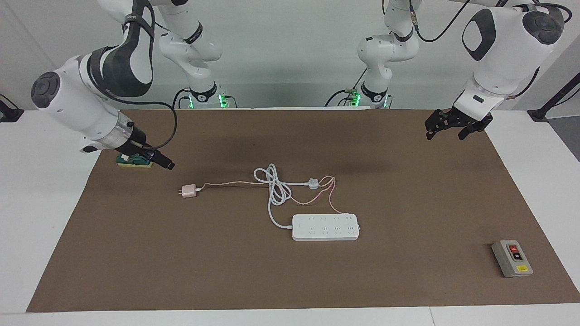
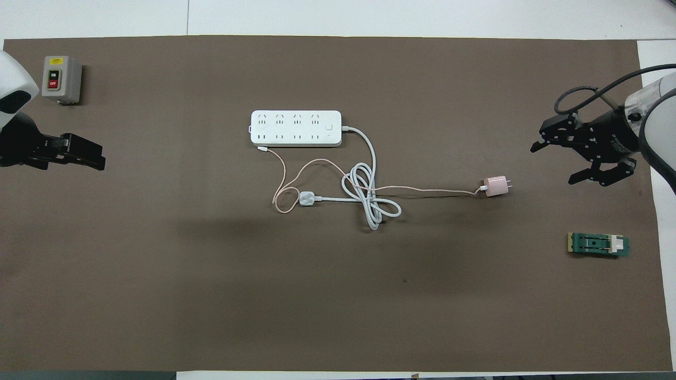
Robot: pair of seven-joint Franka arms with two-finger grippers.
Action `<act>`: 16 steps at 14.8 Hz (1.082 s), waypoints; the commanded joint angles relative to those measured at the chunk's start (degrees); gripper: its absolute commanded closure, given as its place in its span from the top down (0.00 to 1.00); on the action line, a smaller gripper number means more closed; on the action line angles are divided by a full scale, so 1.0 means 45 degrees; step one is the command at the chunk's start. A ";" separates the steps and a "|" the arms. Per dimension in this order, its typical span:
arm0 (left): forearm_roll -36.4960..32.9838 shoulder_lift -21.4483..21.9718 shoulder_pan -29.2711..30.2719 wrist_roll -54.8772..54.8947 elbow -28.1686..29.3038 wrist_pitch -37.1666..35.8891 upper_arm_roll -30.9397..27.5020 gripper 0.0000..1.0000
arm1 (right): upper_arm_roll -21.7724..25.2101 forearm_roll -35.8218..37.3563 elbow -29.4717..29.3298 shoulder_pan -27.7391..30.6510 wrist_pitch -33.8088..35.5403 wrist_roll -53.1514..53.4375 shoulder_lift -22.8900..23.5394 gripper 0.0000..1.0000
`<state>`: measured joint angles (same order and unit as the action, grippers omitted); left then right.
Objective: Plug charger into power strip
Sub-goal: 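Reach the right gripper to the pink charger while the left gripper approaches the strip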
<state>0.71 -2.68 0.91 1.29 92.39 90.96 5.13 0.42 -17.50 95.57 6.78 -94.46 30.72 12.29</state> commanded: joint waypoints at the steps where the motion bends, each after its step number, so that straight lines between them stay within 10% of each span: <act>1: -0.0099 0.0323 0.0110 -0.0033 0.0308 0.0021 0.0070 1.00 | -0.0113 -0.1611 0.0926 0.0484 -0.0823 0.1294 0.0141 1.00; 10: -0.0022 0.0342 0.0226 0.0629 0.0385 0.0527 0.0070 1.00 | -0.0093 -0.4529 0.1847 0.2145 -0.0553 0.2060 0.2366 1.00; 16: 0.3805 -0.0302 0.0931 0.2268 0.1380 0.1345 0.0070 1.00 | -0.0093 -0.4781 0.1810 0.1950 -0.0161 0.2646 0.3031 1.00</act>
<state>14.19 -3.60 4.04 7.47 95.47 93.40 5.01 0.18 -37.09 103.61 15.60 -95.63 41.21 25.46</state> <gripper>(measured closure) 0.000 0.000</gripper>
